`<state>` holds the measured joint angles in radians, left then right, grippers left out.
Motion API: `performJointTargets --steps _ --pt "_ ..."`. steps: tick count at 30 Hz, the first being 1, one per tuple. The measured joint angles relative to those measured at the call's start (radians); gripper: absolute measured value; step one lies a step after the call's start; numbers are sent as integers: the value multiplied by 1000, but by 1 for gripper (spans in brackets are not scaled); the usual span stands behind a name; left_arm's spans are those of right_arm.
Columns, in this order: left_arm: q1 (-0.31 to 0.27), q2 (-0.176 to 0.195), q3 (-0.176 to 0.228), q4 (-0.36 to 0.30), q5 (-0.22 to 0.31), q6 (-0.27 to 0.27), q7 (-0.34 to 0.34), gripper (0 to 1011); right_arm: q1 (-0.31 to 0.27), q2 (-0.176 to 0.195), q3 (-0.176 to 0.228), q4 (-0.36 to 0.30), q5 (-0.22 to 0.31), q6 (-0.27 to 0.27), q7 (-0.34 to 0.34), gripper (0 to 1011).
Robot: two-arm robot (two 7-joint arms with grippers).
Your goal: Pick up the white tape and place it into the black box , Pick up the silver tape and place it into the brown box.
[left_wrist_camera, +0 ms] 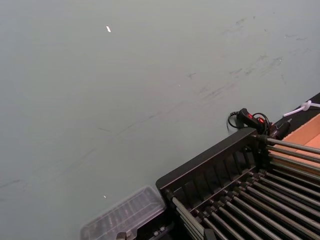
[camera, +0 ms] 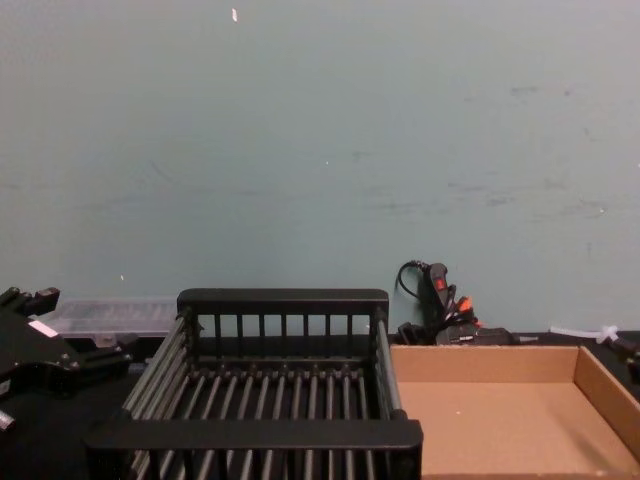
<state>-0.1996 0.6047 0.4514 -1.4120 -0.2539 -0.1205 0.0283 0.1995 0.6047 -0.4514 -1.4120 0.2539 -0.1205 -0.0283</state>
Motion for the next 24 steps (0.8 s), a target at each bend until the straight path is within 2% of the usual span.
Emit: performJointTargets --steps 24 --pt "0 0 0 0 0 0 0 1001 0 0 0 0 0 0 0 1002"
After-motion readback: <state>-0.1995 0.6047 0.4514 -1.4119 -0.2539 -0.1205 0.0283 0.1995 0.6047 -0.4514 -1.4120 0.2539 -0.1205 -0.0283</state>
